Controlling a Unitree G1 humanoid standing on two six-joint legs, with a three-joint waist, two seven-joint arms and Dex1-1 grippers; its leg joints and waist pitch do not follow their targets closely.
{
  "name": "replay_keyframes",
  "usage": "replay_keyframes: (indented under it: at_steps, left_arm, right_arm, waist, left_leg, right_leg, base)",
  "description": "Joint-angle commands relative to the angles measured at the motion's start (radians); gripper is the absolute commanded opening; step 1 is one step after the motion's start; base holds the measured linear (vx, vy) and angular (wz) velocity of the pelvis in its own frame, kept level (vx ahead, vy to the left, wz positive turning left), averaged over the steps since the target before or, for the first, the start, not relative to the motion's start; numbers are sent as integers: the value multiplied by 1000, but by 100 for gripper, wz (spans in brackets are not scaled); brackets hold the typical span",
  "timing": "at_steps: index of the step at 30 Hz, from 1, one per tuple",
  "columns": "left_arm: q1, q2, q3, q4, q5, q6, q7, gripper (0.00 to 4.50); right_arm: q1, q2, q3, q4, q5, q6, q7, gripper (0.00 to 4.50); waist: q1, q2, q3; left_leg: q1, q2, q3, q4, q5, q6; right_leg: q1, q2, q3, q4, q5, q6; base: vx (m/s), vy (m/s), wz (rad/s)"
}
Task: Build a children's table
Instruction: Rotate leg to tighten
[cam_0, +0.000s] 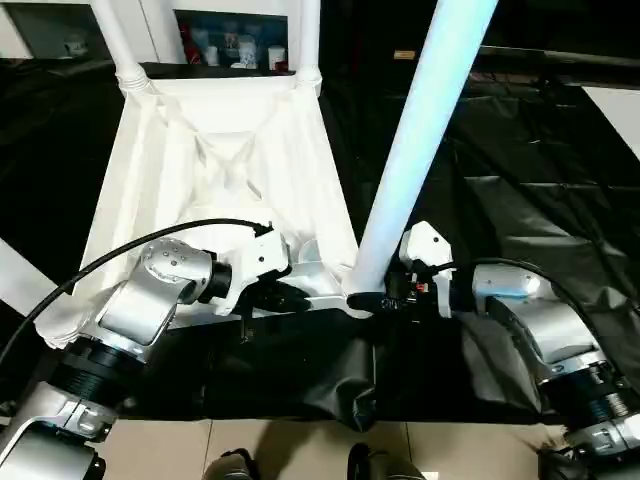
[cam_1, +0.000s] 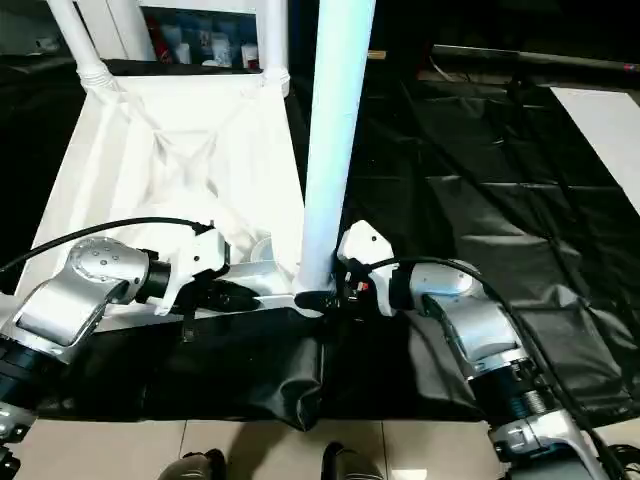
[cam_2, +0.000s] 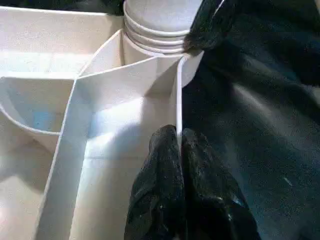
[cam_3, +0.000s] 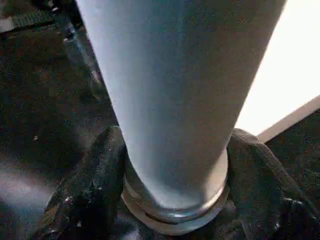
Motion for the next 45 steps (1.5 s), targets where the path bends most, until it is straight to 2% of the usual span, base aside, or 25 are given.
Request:
replay_keyframes:
  at_steps: [1,4,5,6,7,8,9,10,11,12,15,18,21,22,24,28,30,33,34,35,36,38,40,43,45]
  left_arm:
    - [-4,-58,-27,64,33,39,85,0]
    - [-23,-102,-27,109,57,50,156,0]
    - [-26,-110,-27,116,60,52,167,0]
    - [-36,-128,-25,134,65,58,192,0]
    - [-46,-145,-23,147,66,67,208,0]
    - [-55,-161,-21,159,67,75,226,0]
    - [-87,-215,-9,201,70,102,290,0]
    - [-99,-234,-5,217,72,112,314,0]
    - [-119,-263,4,245,75,125,356,0]
    - [-142,-296,11,281,79,133,400,0]
    - [-189,-360,25,373,90,128,474,0]
    - [-206,-373,16,404,106,109,484,0]
    - [-207,-361,4,399,115,92,471,0]
    - [-208,-358,1,402,120,86,466,0]
    - [-200,-341,-3,388,126,83,449,0]
    - [-182,-306,-15,365,135,56,416,0]
    - [-162,-278,-22,333,134,39,379,0]
    - [-135,-251,-14,287,116,46,341,0]
    - [-107,-216,-16,238,96,34,283,0]
    - [-107,-216,-16,238,96,34,283,0]
    - [-96,-200,-20,217,89,30,258,0]
    - [-64,-151,-31,159,58,28,166,0]
    - [-53,-134,-33,141,46,25,134,0]
    - [1,-56,-43,48,-13,-9,-12,0]
    - [16,-30,-47,16,-29,-13,-53,0]
  right_arm:
    - [14,46,-32,44,-42,6,-142,260]
    - [14,100,-58,67,-49,24,-246,260]
    - [14,110,-61,72,-50,26,-263,260]
    - [14,133,-69,81,-50,32,-299,260]
    - [12,157,-79,91,-48,38,-335,259]
    - [9,179,-89,104,-46,44,-372,259]
    - [-9,251,-128,158,-43,60,-503,259]
    - [-17,276,-143,180,-44,63,-551,259]
    - [-31,311,-164,218,-44,64,-625,259]
    - [-50,350,-186,264,-43,64,-707,259]
    - [-100,411,-193,368,-87,26,-846,259]
    - [-126,435,-188,402,-99,11,-857,259]
    - [-126,431,-179,387,-96,0,-815,259]
    - [-127,432,-178,383,-100,-10,-804,329]
    - [-123,420,-172,351,-106,-22,-777,332]
    - [-117,375,-148,292,-105,-23,-708,371]
    - [-111,327,-136,243,-91,-12,-631,380]
    - [-96,248,-108,176,-86,-10,-509,418]
    - [-75,157,-69,110,-85,-6,-363,418]
    - [-75,157,-69,110,-85,-6,-363,425]
    - [-66,120,-53,83,-84,-3,-299,442]
    - [-38,31,-28,21,-65,-12,-158,447]
    - [-31,9,-27,8,-57,-18,-126,447]
    - [-18,-57,-34,-19,-18,-11,-22,447]
    - [-14,-74,-29,-28,-6,-7,12,447]
  waist:
    - [-4,0,-56]
    - [-5,-3,-54]
    - [-5,-3,-54]
    - [-7,-1,-53]
    - [-5,-1,-54]
    - [-6,-3,-53]
    - [-6,0,-53]
    - [-8,-1,-56]
    - [-10,-1,-57]
    - [-10,0,-56]
    - [-12,1,-61]
    - [-8,0,-62]
    - [-8,0,-64]
    - [-8,0,-64]
    - [-8,-1,-67]
    - [-6,-2,-69]
    - [-6,-4,-70]
    - [-4,-3,-69]
    - [-5,-2,-70]
    - [-1,-2,-70]
    - [-2,-2,-70]
    - [-2,-1,-68]
    - [1,0,-66]
    - [1,2,-65]
    - [2,4,-63]
  left_leg:
    - [10,19,-5,-55,-180,48]
    - [11,17,-12,-59,-231,18]
    - [11,17,-12,-59,-231,18]
    - [13,16,-11,-60,-251,18]
    - [14,16,-13,-60,-256,16]
    - [13,16,-13,-61,-251,16]
    - [13,16,-13,-62,-255,15]
    - [14,15,-15,-62,-255,1]
    - [8,13,-16,-63,-248,-2]
    - [11,13,-16,-64,-251,-7]
    - [15,9,-14,-61,-265,-13]
    - [13,9,-16,-64,-283,-2]
    - [11,11,-16,-65,-284,5]
    - [12,11,-15,-66,-290,5]
    - [9,11,-15,-65,-285,5]
    - [10,12,-14,-63,-267,14]
    - [3,13,-14,-62,-232,25]
    - [3,15,-10,-58,-202,42]
    - [5,15,-9,-57,-197,47]
    - [4,17,-11,-56,-186,56]
    - [3,17,-9,-55,-171,68]
    - [4,17,-6,-53,-163,82]
    - [6,20,-5,-54,-157,90]
    - [8,22,-7,-55,-173,84]
    - [11,25,-5,-57,-176,82]
  right_leg:
    - [54,-55,33,-55,-223,-230]
    - [52,-58,31,-69,-364,-179]
    - [52,-58,31,-69,-364,-179]
    - [44,-57,33,-76,-403,-159]
    - [45,-59,32,-77,-414,-154]
    - [44,-57,32,-78,-416,-145]
    - [41,-58,33,-78,-420,-144]
    - [42,-57,31,-80,-426,-145]
    - [45,-58,30,-76,-420,-142]
    - [41,-57,29,-79,-422,-139]
    - [37,-54,29,-80,-400,-135]
    - [41,-54,29,-81,-391,-118]
    - [42,-52,28,-79,-361,-122]
    - [41,-52,28,-79,-361,-124]
    - [44,-54,29,-76,-346,-132]
    - [46,-53,29,-74,-317,-143]
    - [54,-52,29,-66,-253,-162]
    - [57,-53,31,-61,-196,-188]
    - [56,-53,31,-60,-188,-195]
    - [62,-52,30,-56,-164,-205]
    - [62,-51,31,-53,-138,-215]
    - [59,-52,32,-53,-128,-227]
    - [59,-54,33,-53,-128,-234]
    - [57,-55,32,-54,-160,-245]
    - [55,-53,33,-52,-158,-248]
  base:
    - [0,0,0]
    - [0,0,0]
    - [0,0,0]
    - [0,0,0]
    - [0,0,0]
    - [0,0,0]
    - [0,0,0]
    - [0,0,0]
    - [0,0,0]
    - [0,0,0]
    - [0,0,0]
    - [0,0,0]
    - [0,0,0]
    - [0,0,0]
    - [0,0,0]
    - [0,0,0]
    - [0,0,0]
    - [0,0,0]
    - [0,0,0]
    - [0,0,0]
    - [0,0,0]
    - [0,0,0]
    - [0,0,0]
    - [0,0,0]
    - [0,0,0]
